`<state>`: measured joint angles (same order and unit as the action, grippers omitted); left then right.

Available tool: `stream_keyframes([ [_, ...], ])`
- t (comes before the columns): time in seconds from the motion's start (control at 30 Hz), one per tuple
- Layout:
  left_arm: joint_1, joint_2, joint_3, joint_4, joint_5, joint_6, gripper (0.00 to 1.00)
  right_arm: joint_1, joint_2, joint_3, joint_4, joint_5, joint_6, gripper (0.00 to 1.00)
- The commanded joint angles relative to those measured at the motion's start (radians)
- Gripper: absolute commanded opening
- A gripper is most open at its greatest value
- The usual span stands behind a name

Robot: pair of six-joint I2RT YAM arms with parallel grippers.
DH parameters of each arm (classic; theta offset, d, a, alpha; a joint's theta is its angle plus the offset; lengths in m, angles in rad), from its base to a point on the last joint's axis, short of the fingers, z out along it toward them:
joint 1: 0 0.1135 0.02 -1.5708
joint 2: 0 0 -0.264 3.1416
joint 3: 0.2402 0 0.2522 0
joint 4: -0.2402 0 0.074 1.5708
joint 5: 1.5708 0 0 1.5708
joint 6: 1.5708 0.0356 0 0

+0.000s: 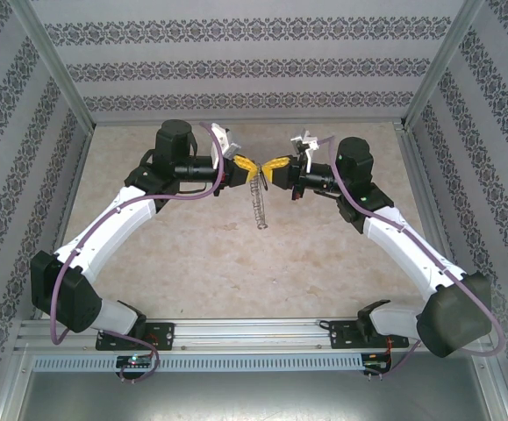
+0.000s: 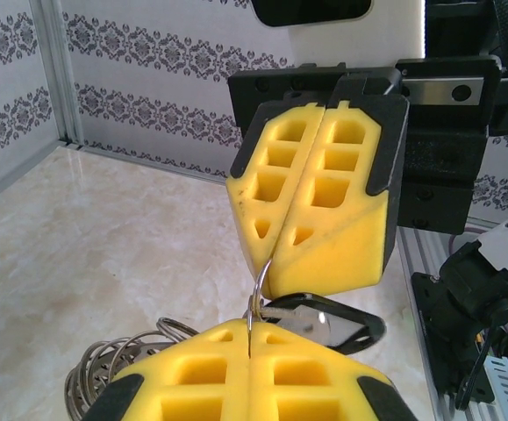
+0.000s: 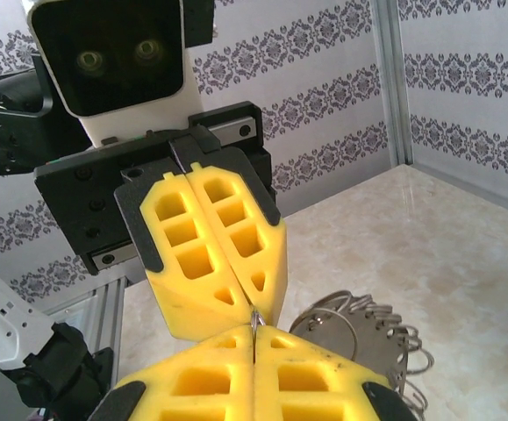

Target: Put the keys on the keyring

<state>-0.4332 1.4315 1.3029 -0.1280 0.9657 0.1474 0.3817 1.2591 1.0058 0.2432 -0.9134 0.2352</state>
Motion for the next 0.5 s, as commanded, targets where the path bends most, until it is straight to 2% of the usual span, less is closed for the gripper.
stream_keyframes([
  [0.0,-0.016,-0.029,0.039,0.010,0.025,0.018,0.00,-0.015,-0.009,-0.008,0.014,0.010,-0.016,0.00],
  [0.47,-0.015,-0.068,0.013,0.056,-0.004,0.003,0.00,-0.051,-0.007,-0.042,0.025,0.012,-0.006,0.00],
])
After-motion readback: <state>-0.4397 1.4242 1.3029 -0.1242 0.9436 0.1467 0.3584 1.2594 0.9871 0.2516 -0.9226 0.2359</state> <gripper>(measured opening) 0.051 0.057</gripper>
